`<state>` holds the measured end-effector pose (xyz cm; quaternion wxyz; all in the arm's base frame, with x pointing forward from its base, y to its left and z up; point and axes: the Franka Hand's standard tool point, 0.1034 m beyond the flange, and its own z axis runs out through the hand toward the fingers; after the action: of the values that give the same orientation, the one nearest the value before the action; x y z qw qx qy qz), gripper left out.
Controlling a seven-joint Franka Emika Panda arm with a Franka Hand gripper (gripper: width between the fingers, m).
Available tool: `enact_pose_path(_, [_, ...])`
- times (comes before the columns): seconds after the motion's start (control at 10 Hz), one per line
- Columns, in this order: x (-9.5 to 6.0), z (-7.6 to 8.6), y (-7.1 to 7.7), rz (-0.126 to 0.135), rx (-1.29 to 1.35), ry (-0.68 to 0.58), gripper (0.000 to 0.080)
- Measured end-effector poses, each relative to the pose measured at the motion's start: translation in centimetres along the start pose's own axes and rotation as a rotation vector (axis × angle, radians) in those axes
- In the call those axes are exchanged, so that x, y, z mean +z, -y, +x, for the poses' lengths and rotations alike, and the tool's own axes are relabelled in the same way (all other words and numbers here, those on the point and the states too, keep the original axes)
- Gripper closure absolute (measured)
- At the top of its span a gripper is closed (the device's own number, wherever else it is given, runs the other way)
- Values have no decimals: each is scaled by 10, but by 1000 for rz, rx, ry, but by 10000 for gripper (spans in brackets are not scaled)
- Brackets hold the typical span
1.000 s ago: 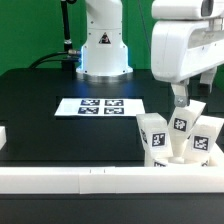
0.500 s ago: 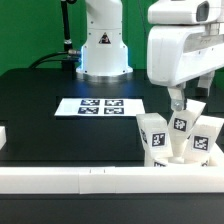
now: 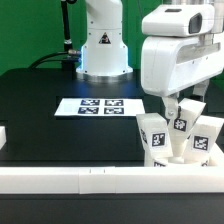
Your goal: Assemble stool
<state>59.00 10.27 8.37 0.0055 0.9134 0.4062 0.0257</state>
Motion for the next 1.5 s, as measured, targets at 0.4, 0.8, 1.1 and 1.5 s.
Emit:
enact_pose_path(0.4, [0, 0, -1, 0, 60, 0, 377])
enact_pose_path(0.8, [1, 0, -1, 2, 346, -2, 463])
enact_pose_path(1.1, [2, -2, -4, 10, 713, -67, 463])
enact_pose_path(1.5, [1, 2, -6, 103, 1309, -82, 463])
